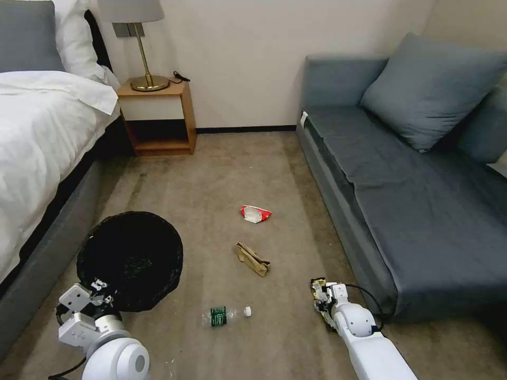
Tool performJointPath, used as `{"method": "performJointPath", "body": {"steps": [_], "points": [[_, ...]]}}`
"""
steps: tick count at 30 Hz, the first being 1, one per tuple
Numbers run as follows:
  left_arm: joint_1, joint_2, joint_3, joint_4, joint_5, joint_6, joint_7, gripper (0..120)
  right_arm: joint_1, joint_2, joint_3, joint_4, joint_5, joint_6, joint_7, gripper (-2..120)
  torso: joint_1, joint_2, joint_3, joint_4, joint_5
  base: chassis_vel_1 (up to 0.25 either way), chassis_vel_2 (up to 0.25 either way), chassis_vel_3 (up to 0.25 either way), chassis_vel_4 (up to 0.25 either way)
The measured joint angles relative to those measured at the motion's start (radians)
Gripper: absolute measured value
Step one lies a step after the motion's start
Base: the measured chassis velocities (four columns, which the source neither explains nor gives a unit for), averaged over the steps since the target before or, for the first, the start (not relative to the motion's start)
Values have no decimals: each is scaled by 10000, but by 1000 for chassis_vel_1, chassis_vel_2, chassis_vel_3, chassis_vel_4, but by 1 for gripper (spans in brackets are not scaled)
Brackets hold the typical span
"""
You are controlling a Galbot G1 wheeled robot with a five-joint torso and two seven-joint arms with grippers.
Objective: Pick up the trash bin, then pick up the garbage on the floor and place it into the trash bin.
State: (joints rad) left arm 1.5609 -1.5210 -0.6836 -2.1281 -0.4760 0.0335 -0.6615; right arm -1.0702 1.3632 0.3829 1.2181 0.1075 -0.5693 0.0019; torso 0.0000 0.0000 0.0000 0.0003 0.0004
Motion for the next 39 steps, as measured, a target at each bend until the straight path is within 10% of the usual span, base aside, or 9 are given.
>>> {"method": "performJointPath", "body": {"steps": [9, 19, 39], "points": [[17, -2, -6, -85, 4, -5, -22, 0, -54, -25, 30, 81, -19, 41, 64, 2, 0, 0, 0, -6, -5, 0, 0, 0, 0], [57, -12, 14, -168, -34, -5, -66, 0, -280, -74, 29, 807, -36, 281, 287, 0, 0, 0, 1, -5, -4, 0, 0, 0, 0], [265, -211, 158, -389, -4, 32, -128, 0, -731, -604, -3049, 8253, 1103, 537, -87, 0, 0, 0, 0, -2, -6, 0, 0, 0, 0]]}}
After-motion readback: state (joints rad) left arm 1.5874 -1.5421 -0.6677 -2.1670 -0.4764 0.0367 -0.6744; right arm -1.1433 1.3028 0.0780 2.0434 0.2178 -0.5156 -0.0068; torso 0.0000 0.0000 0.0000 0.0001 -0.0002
